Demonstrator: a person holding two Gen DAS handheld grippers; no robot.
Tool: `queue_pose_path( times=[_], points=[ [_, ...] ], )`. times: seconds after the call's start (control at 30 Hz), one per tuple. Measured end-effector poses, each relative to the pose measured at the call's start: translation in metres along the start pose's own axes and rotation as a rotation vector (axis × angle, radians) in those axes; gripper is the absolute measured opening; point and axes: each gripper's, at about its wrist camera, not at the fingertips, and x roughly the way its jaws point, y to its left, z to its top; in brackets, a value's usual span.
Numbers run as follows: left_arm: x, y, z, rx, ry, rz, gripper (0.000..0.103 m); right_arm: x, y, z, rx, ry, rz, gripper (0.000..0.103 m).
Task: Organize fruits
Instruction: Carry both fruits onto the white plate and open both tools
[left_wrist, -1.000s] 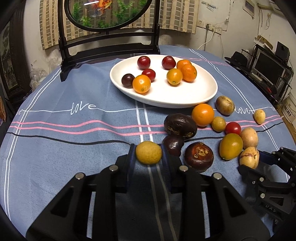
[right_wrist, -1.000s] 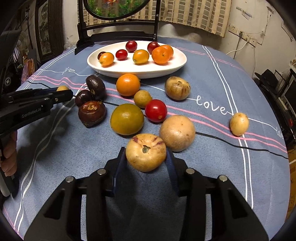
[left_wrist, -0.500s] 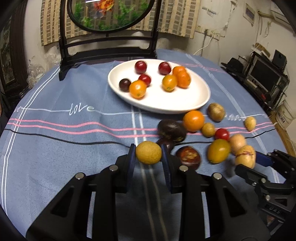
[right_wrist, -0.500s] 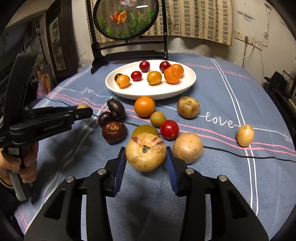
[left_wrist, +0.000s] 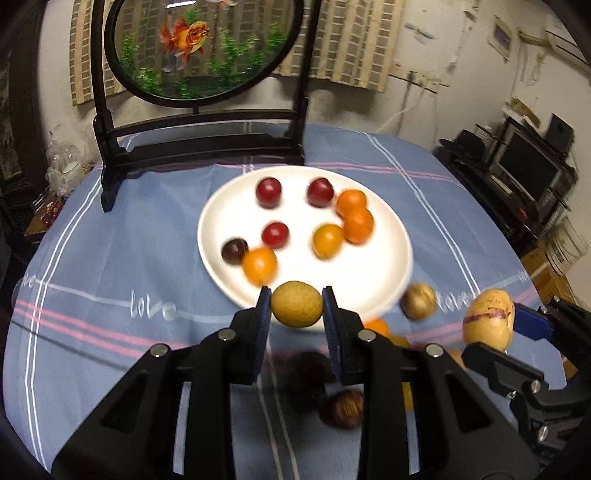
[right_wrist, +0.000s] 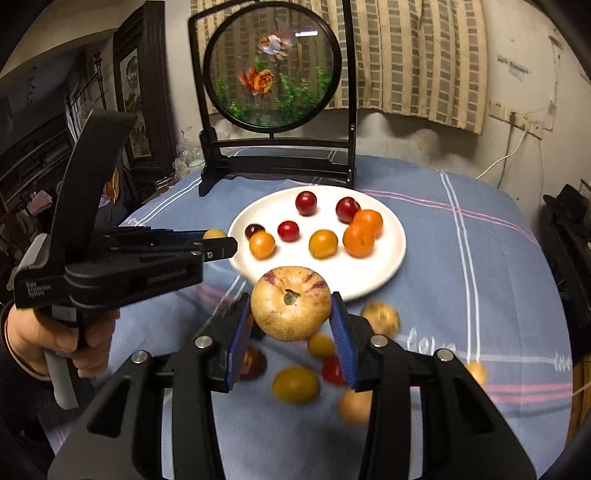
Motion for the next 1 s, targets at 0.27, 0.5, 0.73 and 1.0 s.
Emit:
queue_pose_path(
  times=[0.27, 0.5, 0.73, 1.0],
  points=[
    [0.045, 0.000, 0.028, 0.009, 0.029, 0.039, 0.028, 0.081, -0.019, 0.026, 0.033, 0.117, -0.044, 0.043],
    [0.084, 0.011, 0.040, -0.038, 0.048, 0.051, 0.045, 0.125, -0.029, 0.030, 0.001, 0.209, -0.100, 0.044],
    [0.075, 0.011, 0.036, -0.020, -0.003, 0.086, 0.068, 0.123, -0.040, 0.029, 0.019, 0.174, -0.144, 0.049],
    [0.036, 0.007, 0.015, -0.016, -0.028, 0.075, 0.081, 0.064, -0.051, 0.012, 0.088, 0.074, -0.131, 0.061]
  ],
)
